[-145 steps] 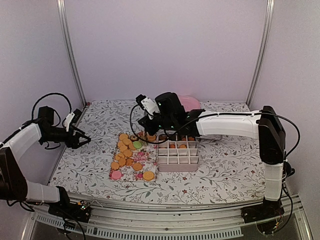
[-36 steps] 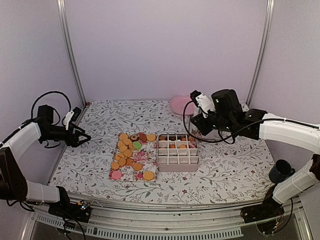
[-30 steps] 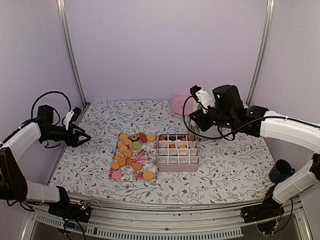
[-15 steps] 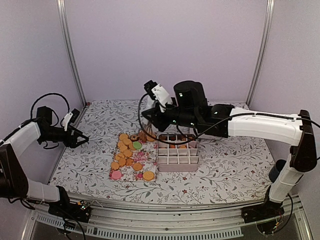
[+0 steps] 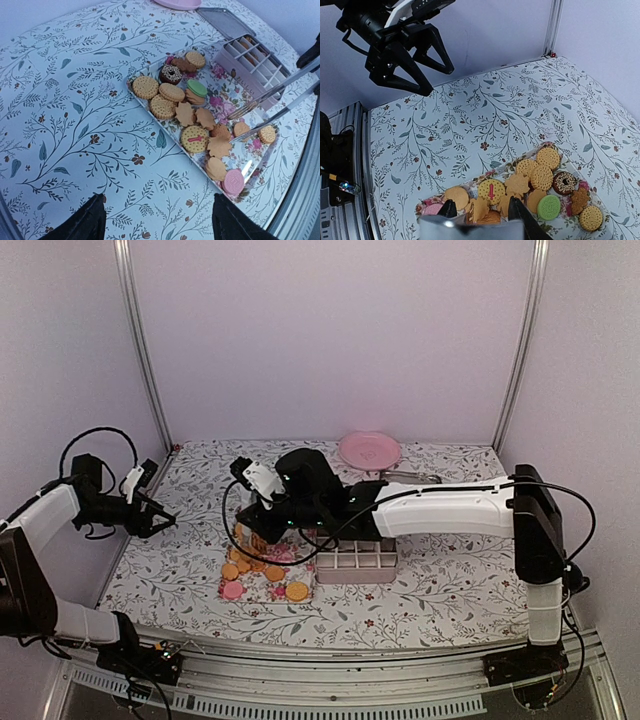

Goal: Pack the cookies
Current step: Pick up the fake cookies from the plate.

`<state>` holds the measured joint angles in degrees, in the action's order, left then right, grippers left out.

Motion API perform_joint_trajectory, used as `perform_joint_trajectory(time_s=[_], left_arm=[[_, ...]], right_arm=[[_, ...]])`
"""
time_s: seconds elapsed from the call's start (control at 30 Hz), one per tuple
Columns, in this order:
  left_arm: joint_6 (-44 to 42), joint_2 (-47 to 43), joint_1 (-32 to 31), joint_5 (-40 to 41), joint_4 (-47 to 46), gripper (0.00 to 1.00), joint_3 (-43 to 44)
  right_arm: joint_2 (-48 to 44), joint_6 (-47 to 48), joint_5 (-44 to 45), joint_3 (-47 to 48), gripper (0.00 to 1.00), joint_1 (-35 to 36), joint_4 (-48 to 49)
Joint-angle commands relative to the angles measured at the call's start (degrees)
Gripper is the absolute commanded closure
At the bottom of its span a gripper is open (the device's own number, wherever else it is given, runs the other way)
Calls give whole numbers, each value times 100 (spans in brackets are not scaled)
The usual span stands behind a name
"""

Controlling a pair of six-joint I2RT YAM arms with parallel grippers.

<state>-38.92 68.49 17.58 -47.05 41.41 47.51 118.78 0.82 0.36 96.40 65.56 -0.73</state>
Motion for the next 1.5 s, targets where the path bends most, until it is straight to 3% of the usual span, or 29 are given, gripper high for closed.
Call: perform_joint_trajectory(time_s=[0.0,0.53,0.6,0.83,0.97,1.47], left_arm=[[-107,-82,57,-58,69,26,-49],[-101,-143,59,-74,86,26,-49],[-107,-135,62,-85,86,26,-48],[-93,-118,54,-120,86,26,-35],[-90,-125,61,-121,85,26,-23],[-90,-99,65,-121,86,26,4]], right_arm=[[125,-260,-131,239,64,-23,425],[573,-463,-289,292,60,-22,530],[575,-483,-329,292,63,-21,537],[447,-528,-268,292,90,-20,554],[297,-560,-255,275,99,-19,590],[-910,-332,142,-377,100,-187,563]])
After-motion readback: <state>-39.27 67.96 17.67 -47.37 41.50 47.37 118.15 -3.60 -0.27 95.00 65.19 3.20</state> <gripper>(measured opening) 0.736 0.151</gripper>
